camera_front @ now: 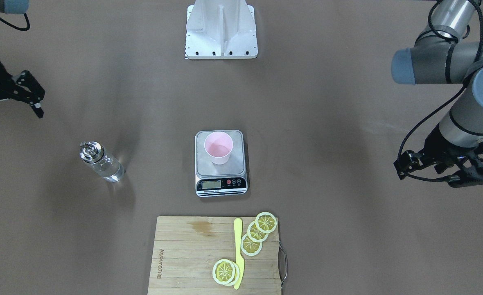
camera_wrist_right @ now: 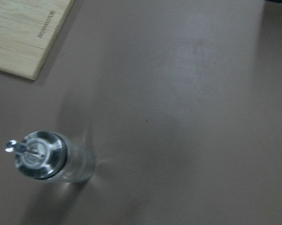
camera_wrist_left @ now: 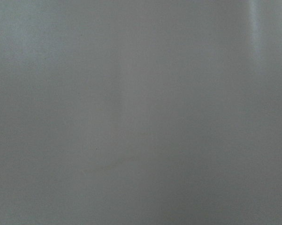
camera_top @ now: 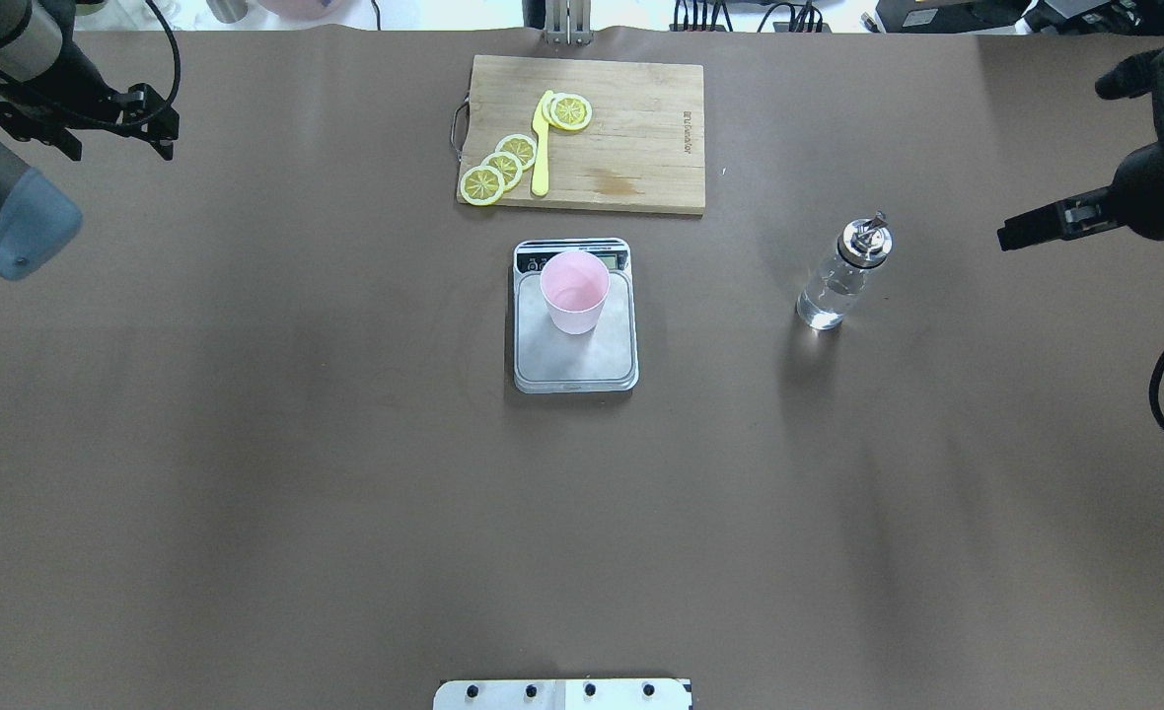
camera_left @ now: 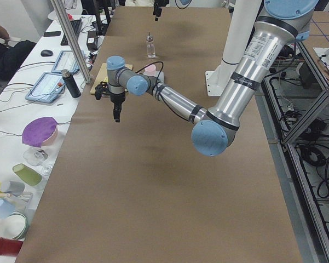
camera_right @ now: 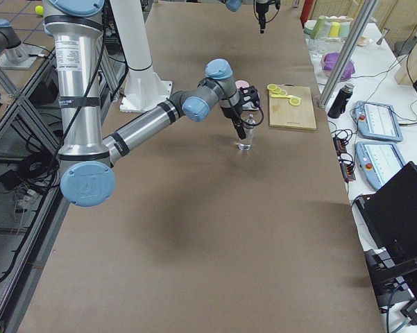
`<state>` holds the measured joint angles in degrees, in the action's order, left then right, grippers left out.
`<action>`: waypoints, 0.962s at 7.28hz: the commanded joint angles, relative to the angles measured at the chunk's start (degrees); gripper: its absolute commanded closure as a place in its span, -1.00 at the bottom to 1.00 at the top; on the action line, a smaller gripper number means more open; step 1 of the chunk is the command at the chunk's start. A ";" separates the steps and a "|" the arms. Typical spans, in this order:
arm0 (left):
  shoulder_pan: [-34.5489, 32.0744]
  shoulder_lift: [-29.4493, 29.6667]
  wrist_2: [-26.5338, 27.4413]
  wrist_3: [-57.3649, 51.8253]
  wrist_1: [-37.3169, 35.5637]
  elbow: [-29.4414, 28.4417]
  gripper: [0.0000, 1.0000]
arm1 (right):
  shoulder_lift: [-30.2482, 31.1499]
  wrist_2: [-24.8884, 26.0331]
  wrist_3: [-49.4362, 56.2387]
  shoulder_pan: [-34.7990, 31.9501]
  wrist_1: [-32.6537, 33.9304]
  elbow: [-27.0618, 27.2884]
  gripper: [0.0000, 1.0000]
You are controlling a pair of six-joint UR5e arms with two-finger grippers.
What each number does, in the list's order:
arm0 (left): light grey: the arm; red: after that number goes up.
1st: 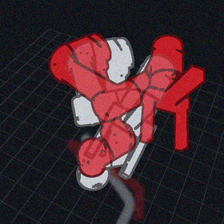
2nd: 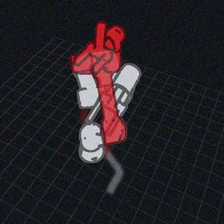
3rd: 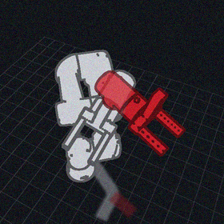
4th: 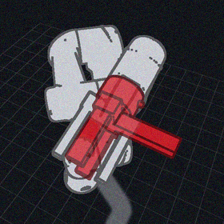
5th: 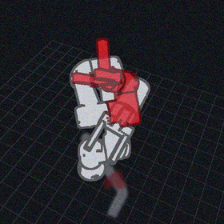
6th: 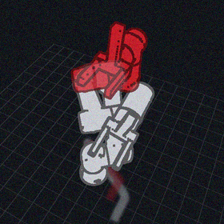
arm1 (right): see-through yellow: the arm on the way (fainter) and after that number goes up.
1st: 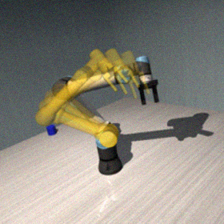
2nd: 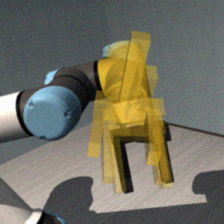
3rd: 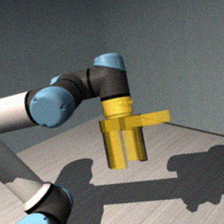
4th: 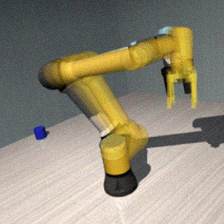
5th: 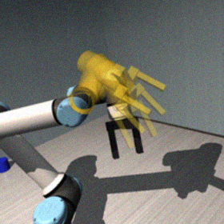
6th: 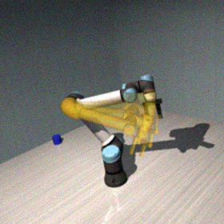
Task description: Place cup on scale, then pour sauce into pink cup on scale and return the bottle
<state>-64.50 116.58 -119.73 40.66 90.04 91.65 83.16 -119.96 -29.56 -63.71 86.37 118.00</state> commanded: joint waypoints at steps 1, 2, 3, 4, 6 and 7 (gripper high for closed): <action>-6.22 -0.30 -0.06 -9.75 -1.18 -1.03 -0.97 | -4.86 -6.06 15.80 -9.82 15.80 -5.57 -1.00; -9.13 -0.56 -0.58 -14.94 -6.06 -3.30 -0.97 | -1.54 -6.25 16.64 -12.20 16.89 -6.72 -1.00; -12.64 -0.48 -0.41 -22.39 -9.50 -5.84 -0.97 | 2.06 -5.56 20.12 -13.45 16.21 -8.56 -1.00; -18.24 -0.57 -0.93 -28.82 -9.27 -9.00 -0.97 | 2.27 -6.68 28.25 -17.90 16.64 -12.49 -1.00; -25.12 -3.88 -9.47 -30.46 -8.83 -12.37 -0.97 | 2.62 -17.88 30.88 -24.94 16.47 -22.67 -1.00; -26.54 -7.74 -15.47 -31.33 -6.65 -11.50 -0.97 | 2.97 -18.38 30.88 -26.19 16.29 -24.46 -1.00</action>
<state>-88.08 112.75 -127.83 10.59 81.77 80.11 85.76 -135.04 0.62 -87.23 102.85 97.57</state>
